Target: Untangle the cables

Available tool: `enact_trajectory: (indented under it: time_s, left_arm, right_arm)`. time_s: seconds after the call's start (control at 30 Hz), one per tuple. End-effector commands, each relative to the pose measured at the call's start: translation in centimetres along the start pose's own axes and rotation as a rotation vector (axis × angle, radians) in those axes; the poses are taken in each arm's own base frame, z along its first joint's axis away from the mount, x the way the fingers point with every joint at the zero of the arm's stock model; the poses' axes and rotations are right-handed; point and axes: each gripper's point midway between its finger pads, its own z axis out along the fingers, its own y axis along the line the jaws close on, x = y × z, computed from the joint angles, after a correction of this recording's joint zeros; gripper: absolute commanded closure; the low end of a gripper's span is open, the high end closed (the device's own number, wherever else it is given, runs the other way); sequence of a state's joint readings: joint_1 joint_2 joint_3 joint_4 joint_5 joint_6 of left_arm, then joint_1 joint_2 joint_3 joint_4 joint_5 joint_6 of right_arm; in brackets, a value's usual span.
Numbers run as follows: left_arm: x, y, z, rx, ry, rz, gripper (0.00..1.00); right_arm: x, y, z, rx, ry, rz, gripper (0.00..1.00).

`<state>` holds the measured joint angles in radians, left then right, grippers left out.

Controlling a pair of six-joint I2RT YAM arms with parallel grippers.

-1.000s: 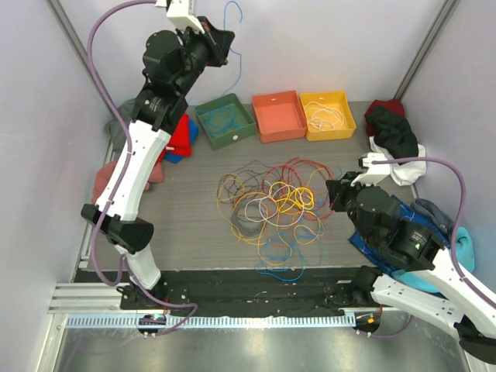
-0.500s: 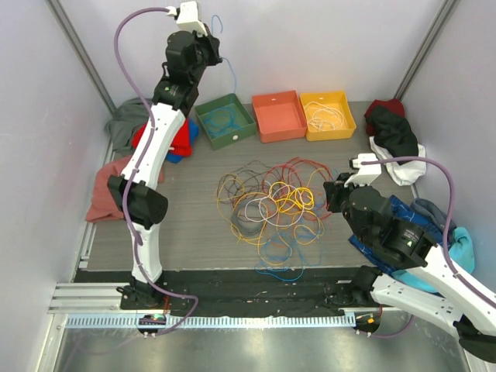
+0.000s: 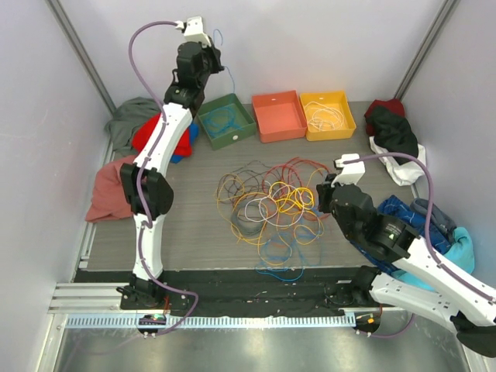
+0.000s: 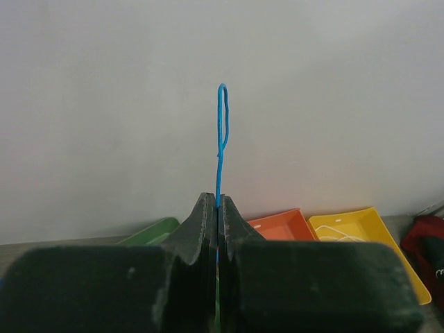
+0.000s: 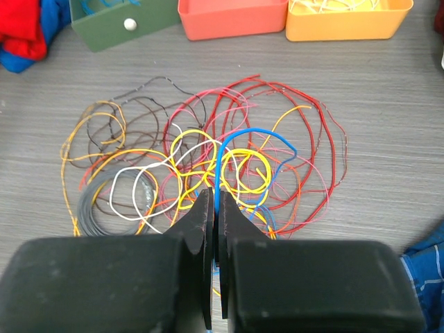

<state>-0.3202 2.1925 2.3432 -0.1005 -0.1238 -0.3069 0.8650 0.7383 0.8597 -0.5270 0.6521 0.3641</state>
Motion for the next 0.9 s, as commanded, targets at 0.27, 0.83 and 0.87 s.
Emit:
enact_trajectory:
  time_s: [0.27, 0.83, 0.87]
  left_arm:
    - [8.1, 1.9, -0.1, -0.025, 0.137, -0.021, 0.66]
    - [11.8, 1.9, -3.7, -0.004, 0.230, -0.082, 0.45]
    - [11.2, 0.5, -4.5, 0.026, 0.229, -0.094, 0.43]
  right_arm:
    - [-1.4, 0.9, 0.5, -0.016, -0.048, 0.011, 0.99]
    - [-1.2, 0.9, 0.4, -0.020, -0.052, 0.046, 0.99]
    - [-1.2, 1.0, 0.5, -0.019, -0.050, 0.046, 0.99]
